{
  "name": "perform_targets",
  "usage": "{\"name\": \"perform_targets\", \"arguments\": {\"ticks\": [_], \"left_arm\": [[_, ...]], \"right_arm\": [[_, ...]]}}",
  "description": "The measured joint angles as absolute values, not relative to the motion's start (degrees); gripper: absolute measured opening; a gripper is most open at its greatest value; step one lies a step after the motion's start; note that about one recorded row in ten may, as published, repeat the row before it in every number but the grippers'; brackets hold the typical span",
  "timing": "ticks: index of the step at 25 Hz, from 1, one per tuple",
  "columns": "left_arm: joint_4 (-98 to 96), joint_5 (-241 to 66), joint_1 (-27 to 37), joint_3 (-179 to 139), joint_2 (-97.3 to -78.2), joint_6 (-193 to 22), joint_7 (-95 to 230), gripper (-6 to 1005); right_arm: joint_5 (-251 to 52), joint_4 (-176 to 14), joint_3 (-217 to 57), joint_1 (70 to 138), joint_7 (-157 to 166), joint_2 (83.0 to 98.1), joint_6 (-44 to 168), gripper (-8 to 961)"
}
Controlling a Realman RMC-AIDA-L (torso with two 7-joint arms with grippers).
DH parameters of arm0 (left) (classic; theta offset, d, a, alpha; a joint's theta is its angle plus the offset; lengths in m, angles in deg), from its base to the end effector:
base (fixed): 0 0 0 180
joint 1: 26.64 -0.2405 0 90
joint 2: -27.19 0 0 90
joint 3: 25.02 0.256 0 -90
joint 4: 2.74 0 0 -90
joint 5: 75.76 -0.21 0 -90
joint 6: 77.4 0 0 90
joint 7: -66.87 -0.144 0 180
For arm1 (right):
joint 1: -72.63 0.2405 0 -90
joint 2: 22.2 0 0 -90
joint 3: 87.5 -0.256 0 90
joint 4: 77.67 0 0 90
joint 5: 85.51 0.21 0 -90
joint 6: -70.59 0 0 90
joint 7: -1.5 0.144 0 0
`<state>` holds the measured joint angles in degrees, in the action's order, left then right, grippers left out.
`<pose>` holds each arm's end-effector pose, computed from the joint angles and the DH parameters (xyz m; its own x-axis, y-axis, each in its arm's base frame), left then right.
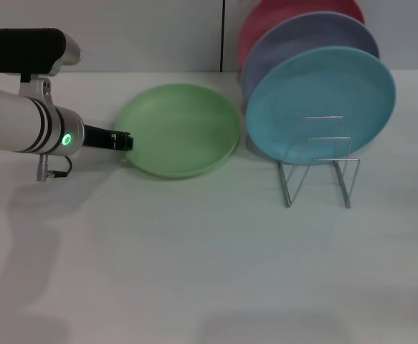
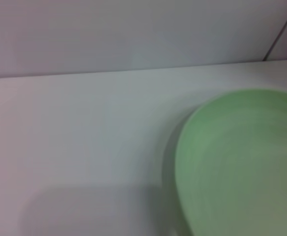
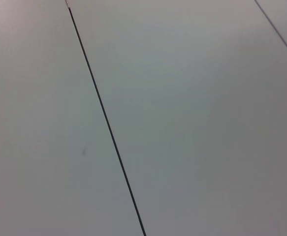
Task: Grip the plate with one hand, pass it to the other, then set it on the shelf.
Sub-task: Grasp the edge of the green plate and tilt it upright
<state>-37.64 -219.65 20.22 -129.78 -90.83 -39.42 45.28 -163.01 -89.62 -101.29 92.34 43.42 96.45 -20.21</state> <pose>-0.2347 0.4486 -0.0398 0.5473 0.7671 0.3348 0.7580 -0.2847 -0.5869 0.3815 0.2631 0.1154 0.4285 0.4352 -0.7918 -0.8902 0.0533 -0.4525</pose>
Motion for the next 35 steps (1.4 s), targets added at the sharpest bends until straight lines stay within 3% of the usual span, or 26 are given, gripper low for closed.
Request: {"name": "perform_targets", "arguments": {"ticks": [19, 27, 35], "left_arm": [[-38.9, -222.98, 20.21, -129.62, -90.84, -38.64, 47.4, 226], [-39.49, -223.19, 19.96, -129.61, -90.8, -38.09, 46.83, 120], [-39.84, -224.38, 19.94, -129.69, -90.84, -37.64, 46.9, 125]], "right_arm": [[-163.04, -89.63, -101.22, 92.7, 43.42, 96.45, -20.2, 728], [-163.04, -89.63, -101.18, 92.67, 43.42, 96.54, -20.2, 729], [-163.03, -89.63, -101.12, 92.83, 43.44, 96.54, -20.2, 728]]}}
